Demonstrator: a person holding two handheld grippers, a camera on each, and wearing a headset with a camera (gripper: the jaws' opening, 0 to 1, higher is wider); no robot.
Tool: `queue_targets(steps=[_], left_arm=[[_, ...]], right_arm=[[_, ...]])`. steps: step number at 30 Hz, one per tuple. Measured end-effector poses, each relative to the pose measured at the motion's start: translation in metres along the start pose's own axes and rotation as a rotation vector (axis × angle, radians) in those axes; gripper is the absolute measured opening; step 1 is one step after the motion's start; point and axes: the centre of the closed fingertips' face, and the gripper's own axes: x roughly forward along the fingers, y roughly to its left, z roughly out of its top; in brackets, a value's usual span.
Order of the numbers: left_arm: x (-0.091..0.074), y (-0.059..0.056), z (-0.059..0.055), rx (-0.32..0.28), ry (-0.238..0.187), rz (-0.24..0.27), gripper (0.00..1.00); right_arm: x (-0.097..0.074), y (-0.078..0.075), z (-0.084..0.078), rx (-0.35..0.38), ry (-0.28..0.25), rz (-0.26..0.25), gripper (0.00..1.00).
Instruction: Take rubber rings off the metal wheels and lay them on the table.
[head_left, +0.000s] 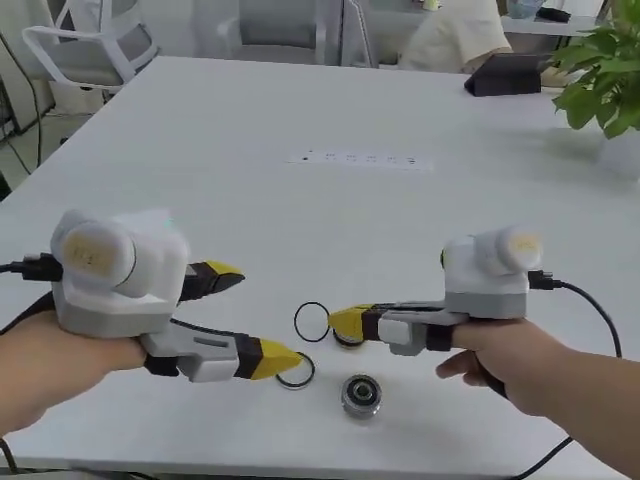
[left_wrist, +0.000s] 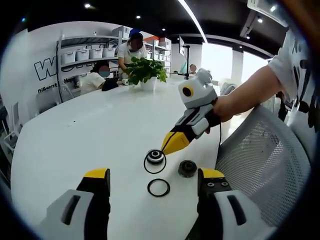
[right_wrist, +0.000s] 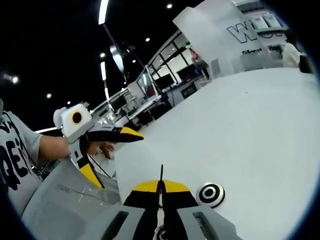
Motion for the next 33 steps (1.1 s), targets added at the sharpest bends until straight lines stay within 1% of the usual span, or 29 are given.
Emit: queue_targets(steps=[4, 15, 20, 26, 33], left_arm=[[-0.005, 0.001, 0.0, 0.006, -0.002, 0.001, 0.7], [-0.013, 0.004, -0.002, 0.007, -0.002, 0.005, 0.71], [-0.017, 0.004, -0.003, 0.004, -0.006, 0.005, 0.71], [-0.019, 0.005, -0.008, 0.001, -0.001, 0.009, 0.71], [-0.021, 0.005, -0.009, -0.005, -0.003, 0.015, 0.71]], right_arm=[[0.004, 0.004, -0.004, 0.002, 0.021, 0.014, 0.0], [0.011, 0.01, -0.014, 0.022, 0.066, 0.041, 0.0], [0.015, 0.012, -0.019, 0.016, 0.09, 0.04, 0.0], [0.017, 0.01, -0.024, 0.021, 0.108, 0.032, 0.0], [0.018, 0.008, -0.028, 0.016, 0.129, 0.024, 0.0]])
